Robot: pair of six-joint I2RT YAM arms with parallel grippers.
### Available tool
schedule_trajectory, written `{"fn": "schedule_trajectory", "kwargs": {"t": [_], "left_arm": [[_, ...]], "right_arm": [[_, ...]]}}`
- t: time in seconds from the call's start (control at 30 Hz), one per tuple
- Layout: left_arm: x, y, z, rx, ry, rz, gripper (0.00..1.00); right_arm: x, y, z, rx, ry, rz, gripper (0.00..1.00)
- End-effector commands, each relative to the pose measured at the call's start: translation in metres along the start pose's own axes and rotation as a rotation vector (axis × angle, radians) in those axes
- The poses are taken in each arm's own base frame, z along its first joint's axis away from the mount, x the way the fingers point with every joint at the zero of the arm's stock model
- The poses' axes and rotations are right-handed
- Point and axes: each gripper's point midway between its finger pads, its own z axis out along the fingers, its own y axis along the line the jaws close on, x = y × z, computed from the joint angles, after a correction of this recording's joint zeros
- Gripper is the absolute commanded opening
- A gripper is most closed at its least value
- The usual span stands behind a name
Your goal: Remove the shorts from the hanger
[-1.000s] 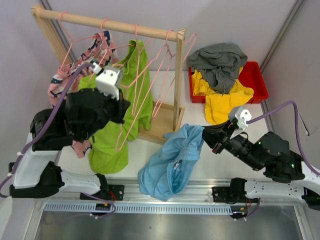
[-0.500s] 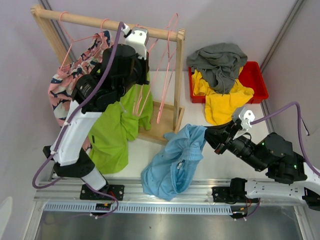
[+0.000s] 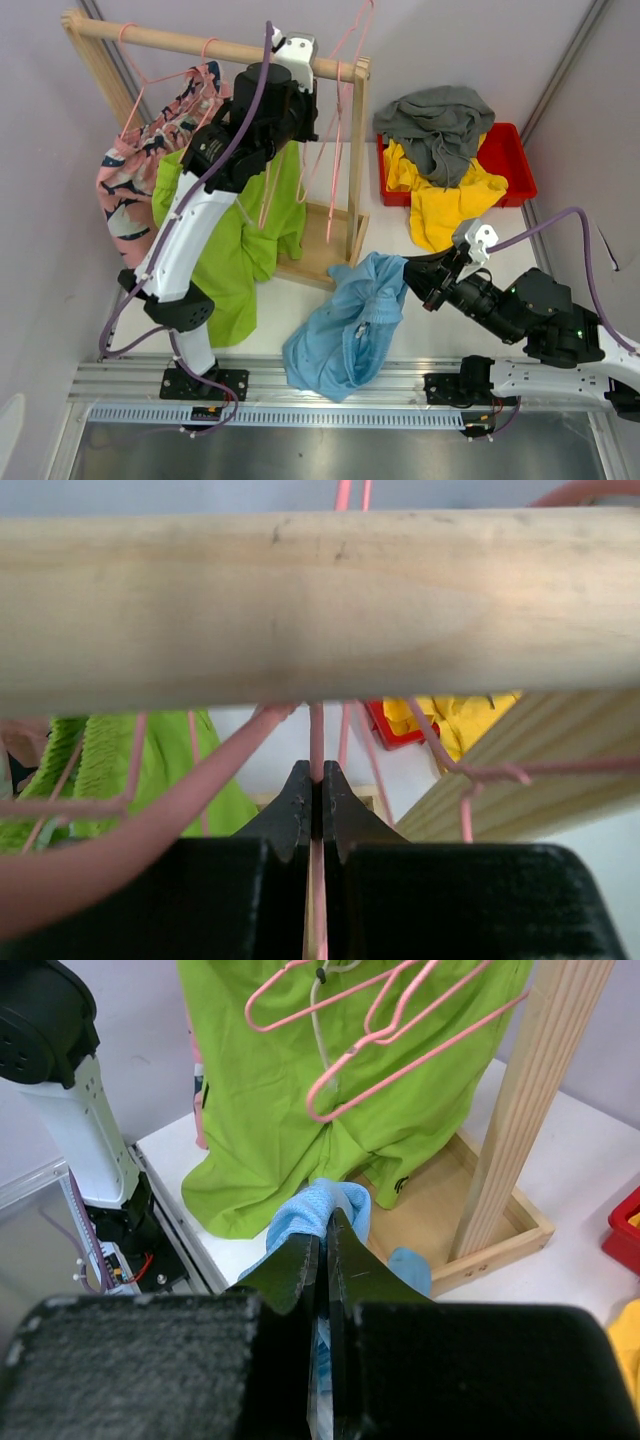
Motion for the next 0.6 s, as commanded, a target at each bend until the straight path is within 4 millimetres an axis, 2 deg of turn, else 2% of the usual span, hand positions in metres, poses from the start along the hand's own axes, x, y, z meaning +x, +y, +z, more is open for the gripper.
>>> {"fn": "schedule_trajectory", "kwargs": {"t": [0.0,0.1,0.17,0.27,0.3,0.37,0.4,0.43,0.47,0.53,0.57], "left_arm": [[-0.017,0.0,0.005,0.023,-0.057,-0.032,0.09],[0.0,0.003,0.01,0.001,-0.014,-0.027,0.18],[0.003,0.003,0.009,0.004,-0.003,-0.027,0.2],[0.005,0.004,0.002,0.005,0.004,-0.032,0.37],[0.004,0.004,-0.001,0.011,0.004,-0.034,0.52],[-0.005,0.006,-0.015,0.016,-0.02,-0.054,0.6],[-0.009,0.007,-0.021,0.026,-0.031,-0.059,0.68],[-0.01,0.006,-0.027,0.036,-0.035,-0.068,0.7],[-0.02,0.008,-0.042,0.05,-0.062,-0.082,0.73],[-0.025,0.008,-0.057,0.077,-0.076,-0.095,0.81],[-0.034,0.012,-0.077,0.088,-0.109,-0.108,0.85]], "right_arm": [[-0.031,-0.005,-0.003,0.022,-0.107,0.033,0.0],[-0.032,-0.006,-0.005,0.023,-0.113,0.035,0.0],[-0.032,-0.007,-0.005,0.024,-0.113,0.035,0.0],[-0.032,-0.007,-0.006,0.027,-0.113,0.036,0.0],[-0.031,-0.007,-0.005,0.026,-0.113,0.036,0.0],[-0.032,-0.011,-0.006,0.047,-0.117,0.038,0.0],[-0.034,-0.014,-0.005,0.068,-0.123,0.042,0.0],[-0.035,-0.02,-0.005,0.099,-0.125,0.012,0.0],[-0.035,-0.026,-0.004,0.132,-0.125,0.004,0.0],[-0.047,-0.047,-0.007,0.259,-0.15,0.005,0.0],[-0.051,-0.054,-0.007,0.302,-0.155,-0.026,0.0]]}}
